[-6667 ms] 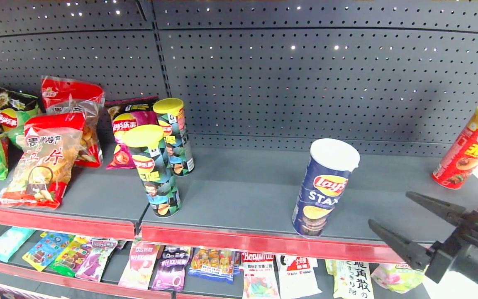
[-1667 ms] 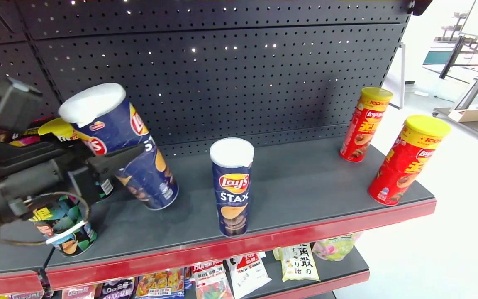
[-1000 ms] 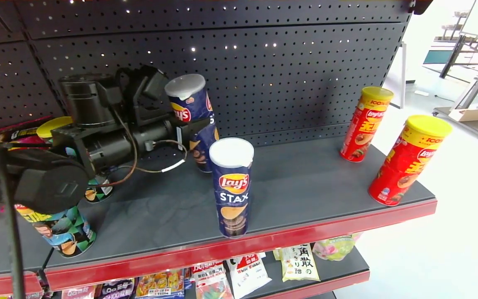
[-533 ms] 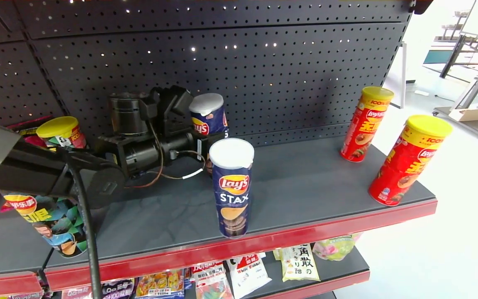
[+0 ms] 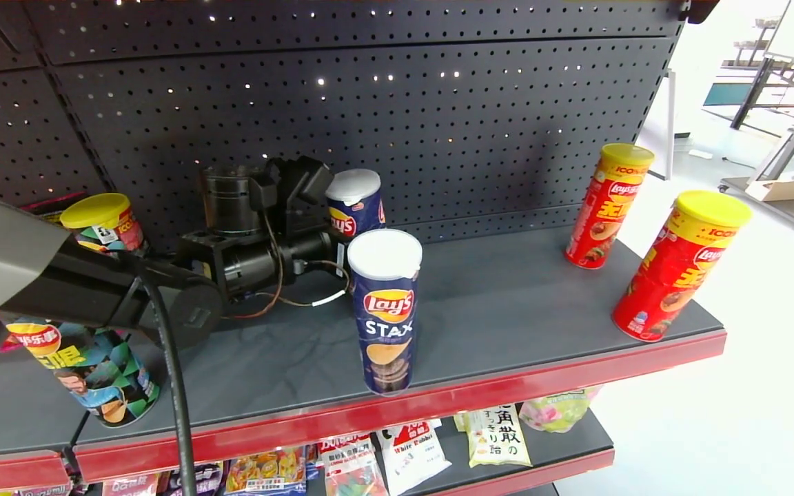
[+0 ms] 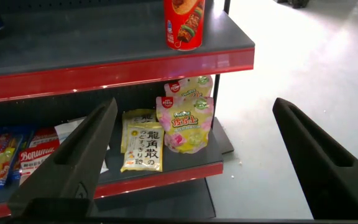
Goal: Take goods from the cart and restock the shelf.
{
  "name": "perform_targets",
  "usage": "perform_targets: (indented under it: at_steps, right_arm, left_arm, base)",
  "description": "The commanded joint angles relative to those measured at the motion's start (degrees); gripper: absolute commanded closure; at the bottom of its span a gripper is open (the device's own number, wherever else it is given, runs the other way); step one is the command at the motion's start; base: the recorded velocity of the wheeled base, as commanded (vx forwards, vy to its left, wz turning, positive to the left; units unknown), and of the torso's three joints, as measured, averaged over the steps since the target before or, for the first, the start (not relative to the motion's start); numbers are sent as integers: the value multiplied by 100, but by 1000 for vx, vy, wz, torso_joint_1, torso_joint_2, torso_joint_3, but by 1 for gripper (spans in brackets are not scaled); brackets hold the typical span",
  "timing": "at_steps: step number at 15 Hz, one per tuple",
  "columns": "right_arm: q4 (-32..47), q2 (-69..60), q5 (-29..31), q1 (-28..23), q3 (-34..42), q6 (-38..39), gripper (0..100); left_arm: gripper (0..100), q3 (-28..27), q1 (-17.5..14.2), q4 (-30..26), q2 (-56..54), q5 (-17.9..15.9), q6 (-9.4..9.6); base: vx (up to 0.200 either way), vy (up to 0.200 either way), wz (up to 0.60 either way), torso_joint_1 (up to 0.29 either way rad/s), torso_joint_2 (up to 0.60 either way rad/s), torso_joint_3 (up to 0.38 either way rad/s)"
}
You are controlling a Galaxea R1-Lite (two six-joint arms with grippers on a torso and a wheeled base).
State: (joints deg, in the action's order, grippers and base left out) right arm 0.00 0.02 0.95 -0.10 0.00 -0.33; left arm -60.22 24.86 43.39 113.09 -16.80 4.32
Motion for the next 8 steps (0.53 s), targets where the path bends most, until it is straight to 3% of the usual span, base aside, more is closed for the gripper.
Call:
perform_targets:
  at_steps: [1,8]
  right_arm:
    - [0,-2,2,1,0,-2,0]
    - [0,-2,2,1,0,-2,0]
  left_arm:
    - [100,2,2,3,-33,1,-1]
    - [100,-7,81,65,64,-16,8]
  base:
    - [0,0,0,0,0,0]
    - [0,0,0,0,0,0]
